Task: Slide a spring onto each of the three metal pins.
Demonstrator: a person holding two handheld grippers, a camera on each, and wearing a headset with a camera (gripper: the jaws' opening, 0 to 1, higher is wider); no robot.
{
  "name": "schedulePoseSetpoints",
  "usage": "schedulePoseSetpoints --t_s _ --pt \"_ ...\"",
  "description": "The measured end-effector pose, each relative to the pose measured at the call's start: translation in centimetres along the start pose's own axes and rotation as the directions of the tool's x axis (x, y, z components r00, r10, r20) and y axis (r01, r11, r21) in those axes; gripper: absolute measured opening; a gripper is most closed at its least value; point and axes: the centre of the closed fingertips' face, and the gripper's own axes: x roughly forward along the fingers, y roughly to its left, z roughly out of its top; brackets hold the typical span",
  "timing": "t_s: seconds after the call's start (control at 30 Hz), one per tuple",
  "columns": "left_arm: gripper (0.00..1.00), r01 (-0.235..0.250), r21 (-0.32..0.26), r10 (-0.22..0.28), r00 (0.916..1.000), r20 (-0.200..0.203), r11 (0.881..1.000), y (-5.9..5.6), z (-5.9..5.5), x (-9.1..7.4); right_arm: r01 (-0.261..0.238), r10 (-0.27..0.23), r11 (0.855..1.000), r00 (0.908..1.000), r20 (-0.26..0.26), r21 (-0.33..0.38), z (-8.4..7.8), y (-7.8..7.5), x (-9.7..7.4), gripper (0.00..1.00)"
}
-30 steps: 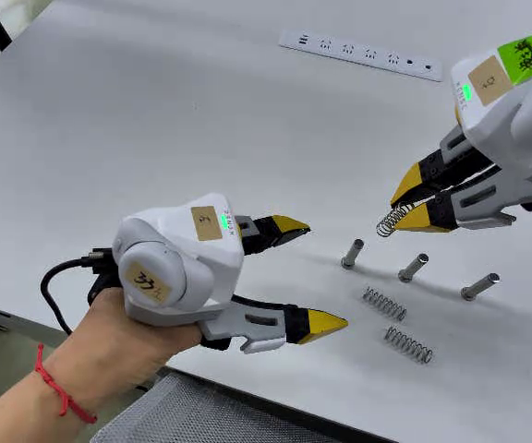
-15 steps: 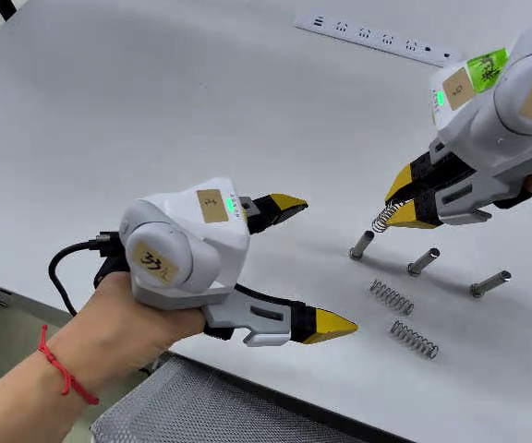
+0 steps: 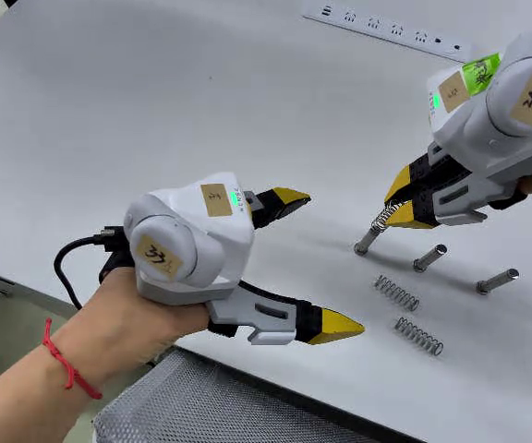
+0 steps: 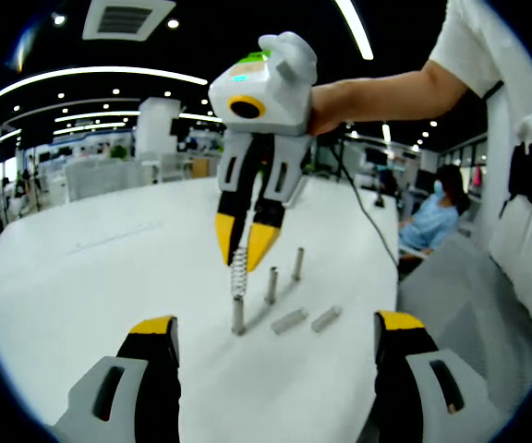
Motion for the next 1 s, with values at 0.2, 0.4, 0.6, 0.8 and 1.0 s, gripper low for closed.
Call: schedulePoseSetpoints --t_s 0.2,0.4,0.6,0.8,1.0 --pt "0.88 0.005 -0.005 -0.005 1.0 0.002 1.0 -0.2 -0.1 0.1 -0.003 0.003 1.0 1.0 -0.001 0.003 0.0 0.2 0.2 0.12" --pt "0.89 0.01 -0.012 -0.01 0.9999 0.005 1.0 -0.3 -0.1 0.3 -0.005 0.005 1.0 1.0 0.002 0.008 -0.3 -0.1 0.7 0.12" --pt "0.89 0.012 -0.016 -0.012 0.9999 0.009 1.0 -0.4 -0.1 0.3 -0.006 0.006 1.0 1.0 0.005 0.011 -0.1 0.1 0.9 0.12" --pt "0.89 0.012 -0.02 -0.012 0.9999 0.01 1.0 -0.6 -0.1 0.3 -0.009 0.008 1.0 0.9999 0.006 0.009 -0.2 0.1 1.2 0.12" --pt "0.89 0.015 -0.023 -0.015 0.9998 0.012 1.0 -0.7 0.0 0.4 -0.008 0.008 1.0 1.0 0.003 0.006 -0.2 0.1 1.4 0.12"
